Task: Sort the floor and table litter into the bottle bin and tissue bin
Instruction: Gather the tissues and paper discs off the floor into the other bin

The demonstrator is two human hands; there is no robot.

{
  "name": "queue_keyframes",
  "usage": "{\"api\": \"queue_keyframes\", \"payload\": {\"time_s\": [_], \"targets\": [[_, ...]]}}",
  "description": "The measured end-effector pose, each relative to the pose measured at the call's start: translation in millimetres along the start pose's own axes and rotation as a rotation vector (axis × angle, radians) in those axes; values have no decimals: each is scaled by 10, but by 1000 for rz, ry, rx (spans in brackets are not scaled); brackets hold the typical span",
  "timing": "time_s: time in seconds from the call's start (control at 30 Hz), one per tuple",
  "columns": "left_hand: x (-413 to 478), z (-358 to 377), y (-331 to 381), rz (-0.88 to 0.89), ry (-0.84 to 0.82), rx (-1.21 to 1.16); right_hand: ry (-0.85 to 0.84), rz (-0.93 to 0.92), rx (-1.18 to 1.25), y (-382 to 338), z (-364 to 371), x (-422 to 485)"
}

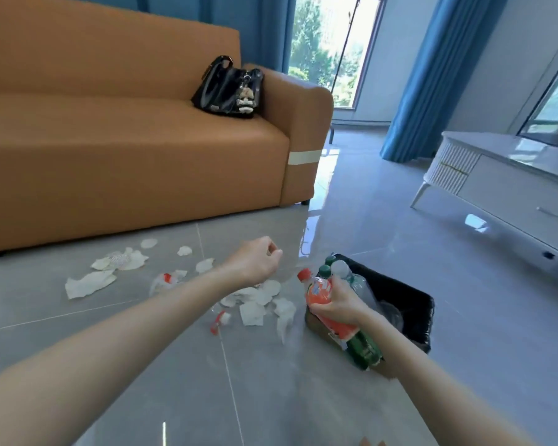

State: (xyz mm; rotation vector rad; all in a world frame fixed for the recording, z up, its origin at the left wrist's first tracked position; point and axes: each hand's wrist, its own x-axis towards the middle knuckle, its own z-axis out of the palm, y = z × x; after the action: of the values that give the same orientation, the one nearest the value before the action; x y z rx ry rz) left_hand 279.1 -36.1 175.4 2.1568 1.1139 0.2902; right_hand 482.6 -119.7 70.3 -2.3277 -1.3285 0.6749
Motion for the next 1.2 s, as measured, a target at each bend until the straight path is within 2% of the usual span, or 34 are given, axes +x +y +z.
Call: {"api": "queue_keyframes", "payload": {"time_s": [0.2, 0.3, 0.43, 0.6, 0.83, 0.97, 1.07, 1.2], "targets": [[100, 404, -19, 6, -58, 28, -138, 90, -223, 559, 137, -18], [132, 460, -135, -11, -68, 43, -151, 101, -279, 712, 213, -20], [203, 435, -324, -54, -71, 17, -101, 103, -290, 825, 271, -1], [253, 355, -477, -107, -59, 0, -83, 1, -179, 793, 385, -41], [271, 255, -579, -113, -52, 79, -230, -94, -121, 331, 685, -269], [236, 219, -620, -100, -76, 73, -264, -171, -4, 102, 617, -426], [219, 206, -641, -89, -81, 74, -221, -124, 253, 35, 375, -506], [181, 263, -614, -49, -108, 160, 72, -26, 562, 35, 51, -446]]}}
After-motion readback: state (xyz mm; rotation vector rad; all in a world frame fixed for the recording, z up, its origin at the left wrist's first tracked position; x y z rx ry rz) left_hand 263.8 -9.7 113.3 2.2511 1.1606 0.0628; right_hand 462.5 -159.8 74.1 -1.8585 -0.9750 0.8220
